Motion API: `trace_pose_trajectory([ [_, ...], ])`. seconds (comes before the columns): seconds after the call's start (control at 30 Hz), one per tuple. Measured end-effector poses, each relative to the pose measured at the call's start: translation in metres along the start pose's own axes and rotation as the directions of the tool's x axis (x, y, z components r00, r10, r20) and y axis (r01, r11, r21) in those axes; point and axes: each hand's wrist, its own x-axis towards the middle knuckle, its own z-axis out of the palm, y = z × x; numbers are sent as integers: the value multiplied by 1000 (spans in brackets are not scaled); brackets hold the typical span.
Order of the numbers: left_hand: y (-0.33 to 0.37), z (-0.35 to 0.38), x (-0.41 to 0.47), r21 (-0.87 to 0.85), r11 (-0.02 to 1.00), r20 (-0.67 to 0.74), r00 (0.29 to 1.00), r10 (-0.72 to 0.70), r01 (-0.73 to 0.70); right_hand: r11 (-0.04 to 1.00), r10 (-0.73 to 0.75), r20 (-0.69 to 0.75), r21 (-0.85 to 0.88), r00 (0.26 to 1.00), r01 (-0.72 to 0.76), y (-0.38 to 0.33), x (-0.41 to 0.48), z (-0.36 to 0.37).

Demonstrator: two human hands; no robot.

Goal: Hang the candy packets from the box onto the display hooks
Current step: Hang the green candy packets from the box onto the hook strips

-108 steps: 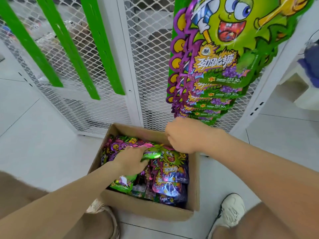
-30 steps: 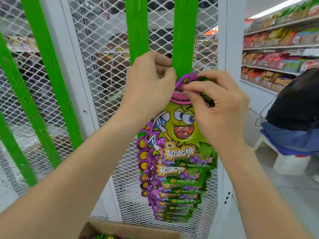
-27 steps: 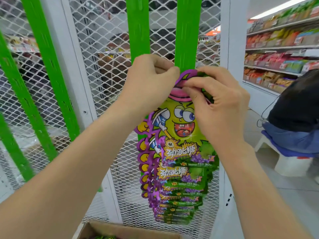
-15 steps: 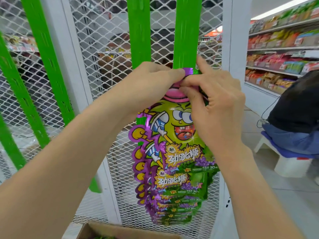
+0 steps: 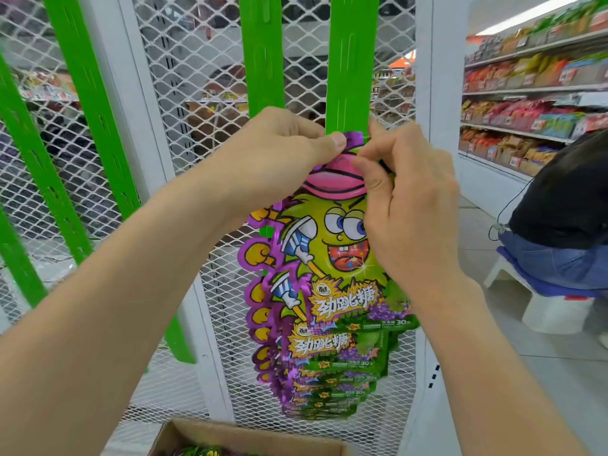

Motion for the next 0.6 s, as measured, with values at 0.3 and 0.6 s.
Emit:
trace_pose_trajectory([
  [0.3,5,-4,-5,-41,999,63,998,-14,17,999,9,-56,35,998,-7,-2,13,-2],
  [0.6,-12,-2,-1,-71,997,35,999,-10,13,993,60,16,104,998,-61,6,3,0],
])
